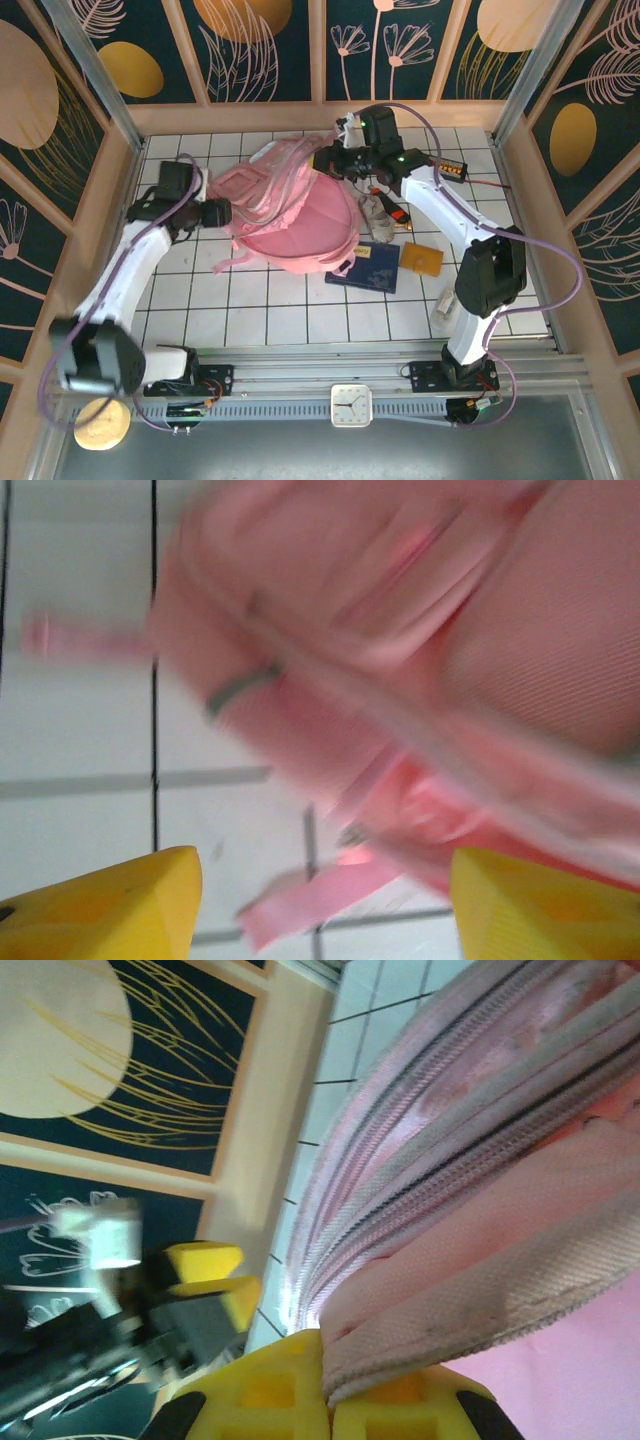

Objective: Pack the student bag

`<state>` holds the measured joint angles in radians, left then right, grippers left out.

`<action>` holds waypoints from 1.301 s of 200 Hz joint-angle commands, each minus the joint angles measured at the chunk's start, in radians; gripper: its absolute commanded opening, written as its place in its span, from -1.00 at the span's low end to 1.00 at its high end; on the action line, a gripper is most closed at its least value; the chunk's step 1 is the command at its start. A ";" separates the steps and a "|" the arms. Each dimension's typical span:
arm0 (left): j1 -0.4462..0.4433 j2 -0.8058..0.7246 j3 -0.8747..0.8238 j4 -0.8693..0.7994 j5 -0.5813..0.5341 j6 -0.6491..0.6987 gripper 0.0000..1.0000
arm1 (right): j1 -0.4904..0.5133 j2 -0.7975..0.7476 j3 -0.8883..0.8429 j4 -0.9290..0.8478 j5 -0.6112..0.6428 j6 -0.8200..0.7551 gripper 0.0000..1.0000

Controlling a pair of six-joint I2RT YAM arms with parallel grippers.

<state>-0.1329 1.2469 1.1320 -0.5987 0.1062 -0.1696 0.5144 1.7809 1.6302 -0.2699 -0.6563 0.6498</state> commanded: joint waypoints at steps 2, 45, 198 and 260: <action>-0.042 -0.097 -0.047 0.233 0.215 -0.003 0.33 | 0.027 -0.006 0.063 0.206 -0.031 0.124 -1.00; -0.232 -0.085 -0.074 0.263 0.139 0.040 0.43 | 0.103 0.075 0.170 0.220 -0.014 0.162 -1.00; -0.323 0.165 0.104 0.298 0.336 -0.149 0.29 | -0.198 -0.565 -0.548 -0.438 0.254 -0.128 0.98; -0.464 0.445 0.071 0.379 0.503 -0.316 0.05 | -0.297 -0.673 -0.918 -0.289 0.127 -0.168 0.95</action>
<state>-0.5583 1.6321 1.2194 -0.2348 0.5343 -0.4267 0.2401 1.1240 0.7815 -0.6388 -0.4713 0.5102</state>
